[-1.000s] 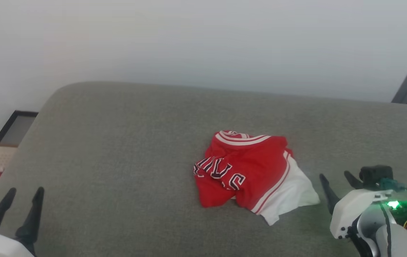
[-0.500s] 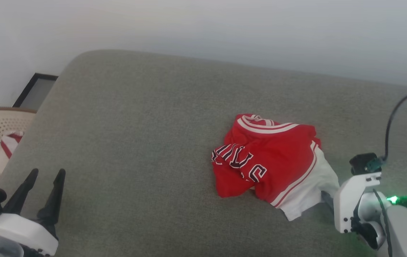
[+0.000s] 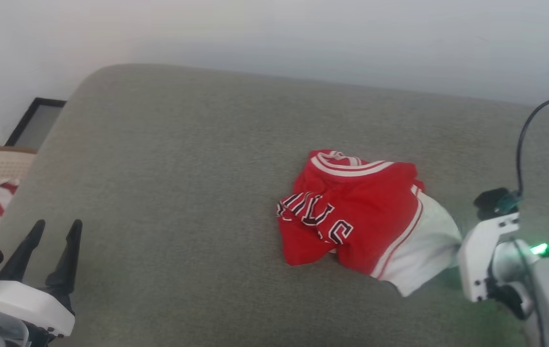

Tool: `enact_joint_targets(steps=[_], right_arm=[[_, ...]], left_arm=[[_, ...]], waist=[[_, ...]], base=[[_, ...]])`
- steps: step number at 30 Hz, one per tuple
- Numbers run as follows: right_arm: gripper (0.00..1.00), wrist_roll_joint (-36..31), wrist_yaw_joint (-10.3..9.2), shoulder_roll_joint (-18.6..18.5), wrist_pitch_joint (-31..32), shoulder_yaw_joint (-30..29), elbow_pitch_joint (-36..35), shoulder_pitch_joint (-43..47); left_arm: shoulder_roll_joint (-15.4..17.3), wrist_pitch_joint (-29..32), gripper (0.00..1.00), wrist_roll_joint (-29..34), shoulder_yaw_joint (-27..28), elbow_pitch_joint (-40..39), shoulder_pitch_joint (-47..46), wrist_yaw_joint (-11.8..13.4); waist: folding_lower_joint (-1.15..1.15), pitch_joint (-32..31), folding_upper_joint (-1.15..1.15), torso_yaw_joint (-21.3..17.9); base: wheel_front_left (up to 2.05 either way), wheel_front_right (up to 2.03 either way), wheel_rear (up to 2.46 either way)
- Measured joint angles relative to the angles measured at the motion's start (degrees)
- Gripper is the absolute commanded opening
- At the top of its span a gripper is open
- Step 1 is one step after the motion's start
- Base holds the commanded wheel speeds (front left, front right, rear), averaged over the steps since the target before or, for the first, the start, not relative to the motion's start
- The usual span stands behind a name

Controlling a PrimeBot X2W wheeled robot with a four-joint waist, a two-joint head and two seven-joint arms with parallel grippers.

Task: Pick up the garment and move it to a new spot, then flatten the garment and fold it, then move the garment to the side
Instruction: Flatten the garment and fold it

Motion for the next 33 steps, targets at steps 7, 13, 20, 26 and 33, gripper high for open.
enact_joint_targets(steps=[7, 13, 20, 26, 33], right_arm=[[0.0, 0.51, 0.0, -5.69, 2.98, -1.11, -5.04, -1.52], [0.0, 0.37, 0.0, -10.7, 4.31, -3.36, -6.14, -3.97], [0.0, -1.37, 0.0, -15.17, 3.91, -5.2, -3.96, -7.22], [0.0, -3.92, 0.0, -16.51, 1.23, -8.13, 2.03, -9.06], [0.13, -4.85, 0.0, -12.69, -3.74, -9.48, 12.87, -11.11]], left_arm=[[0.42, 0.01, 1.0, 0.0, 0.44, -1.09, 0.35, 0.51], [0.4, 0.01, 1.0, 0.11, 0.54, -1.68, -0.46, 0.59], [-0.18, 0.01, 1.0, 0.64, -0.11, -1.53, -2.68, 0.44], [-0.96, 0.09, 1.0, 1.14, -1.09, -0.56, -5.32, -0.3], [-1.44, 0.62, 1.0, 1.55, -2.3, 1.0, -8.42, -1.55]], waist=[[0.0, 0.16, 0.0, -3.18], [0.0, 1.2, 0.0, -5.99], [0.0, 3.41, 0.0, -8.4], [0.0, 5.48, 0.0, -9.19], [0.0, 7.66, 0.0, -8.79]], base=[[0.0, 0.0, 0.0], [0.0, 0.0, 0.0], [0.0, 0.0, 0.0], [0.0, 0.0, 0.0], [0.0, 0.0, 0.0]])
